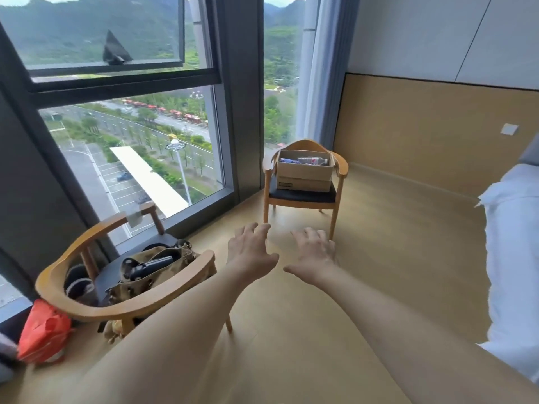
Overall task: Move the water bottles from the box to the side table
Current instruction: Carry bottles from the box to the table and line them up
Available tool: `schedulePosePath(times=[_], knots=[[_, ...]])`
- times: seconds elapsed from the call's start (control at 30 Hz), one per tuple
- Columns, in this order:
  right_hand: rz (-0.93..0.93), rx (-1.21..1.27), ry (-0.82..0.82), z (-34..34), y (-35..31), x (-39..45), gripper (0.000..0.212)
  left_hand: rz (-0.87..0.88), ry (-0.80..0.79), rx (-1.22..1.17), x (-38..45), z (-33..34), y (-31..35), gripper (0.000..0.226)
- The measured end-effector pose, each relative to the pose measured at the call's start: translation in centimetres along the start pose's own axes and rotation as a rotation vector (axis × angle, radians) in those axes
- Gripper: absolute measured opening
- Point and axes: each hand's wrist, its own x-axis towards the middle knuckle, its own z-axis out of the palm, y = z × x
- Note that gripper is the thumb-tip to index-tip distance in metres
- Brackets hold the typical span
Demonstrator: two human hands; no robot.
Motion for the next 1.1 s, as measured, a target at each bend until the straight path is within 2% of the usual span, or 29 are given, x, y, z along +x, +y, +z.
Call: schedulePosePath(times=[0.33, 0.6, 0.87, 1.1], knots=[[0.086, 0.042, -0.021, -1.9, 4.3, 20.0, 0.080, 0.097, -0.001, 0.037, 22.6, 2.4, 2.2, 0.078], [0.134, 0.029, -0.067, -1.7, 5.7, 34.6, 0.086, 0.145, -0.053, 0.043, 38.0, 5.1, 1.5, 0.079], [0.202, 0.011, -0.036, 1.0, 7.2, 51.3, 0.083, 0.229, -0.073, 0.009, 56.0, 8.7, -0.2, 0.061], [0.271, 0.011, -0.014, 0.8, 9.0, 64.5, 0.083, 0.269, -0.117, -0.011, 71.0, 9.1, 0.8, 0.071]])
